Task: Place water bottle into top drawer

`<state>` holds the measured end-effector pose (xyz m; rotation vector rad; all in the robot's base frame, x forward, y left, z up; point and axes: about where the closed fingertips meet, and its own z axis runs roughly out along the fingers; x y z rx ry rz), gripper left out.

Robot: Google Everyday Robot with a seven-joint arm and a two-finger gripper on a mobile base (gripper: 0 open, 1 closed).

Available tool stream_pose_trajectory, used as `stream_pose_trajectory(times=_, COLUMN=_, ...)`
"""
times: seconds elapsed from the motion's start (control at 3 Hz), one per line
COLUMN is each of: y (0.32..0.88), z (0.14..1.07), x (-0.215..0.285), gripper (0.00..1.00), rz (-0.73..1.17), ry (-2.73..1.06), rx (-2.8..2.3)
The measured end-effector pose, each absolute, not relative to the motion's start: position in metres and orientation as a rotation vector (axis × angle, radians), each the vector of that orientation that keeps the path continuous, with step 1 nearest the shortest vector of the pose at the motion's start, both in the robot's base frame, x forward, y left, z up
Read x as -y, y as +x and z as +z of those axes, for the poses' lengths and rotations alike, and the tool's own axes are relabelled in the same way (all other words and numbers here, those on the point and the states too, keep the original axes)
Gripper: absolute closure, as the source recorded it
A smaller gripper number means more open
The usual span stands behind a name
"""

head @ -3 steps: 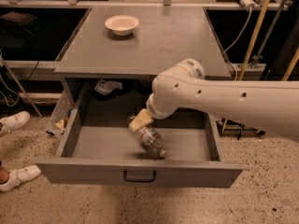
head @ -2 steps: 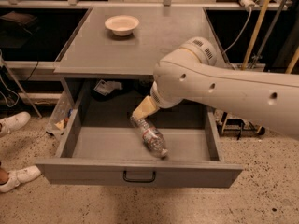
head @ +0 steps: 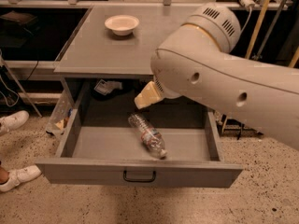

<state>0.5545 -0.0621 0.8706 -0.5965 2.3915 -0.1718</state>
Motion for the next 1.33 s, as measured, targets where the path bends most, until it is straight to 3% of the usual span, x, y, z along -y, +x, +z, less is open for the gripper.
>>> stream_pose_trajectory(times=0.33, y=0.555, z=0.87, x=0.062, gripper=0.0, rz=-0.172, ry=-0.597, rx=-2.392)
stream_pose_trajectory(times=1.0, y=0.528, z=0.968, x=0.127, gripper=0.0, rz=-0.261, ry=-0.417, rx=-2.332)
stream_pose_trajectory(times=1.33, y=0.526, z=0.979, x=0.127, gripper=0.0, rz=-0.262, ry=-0.406, rx=-2.325)
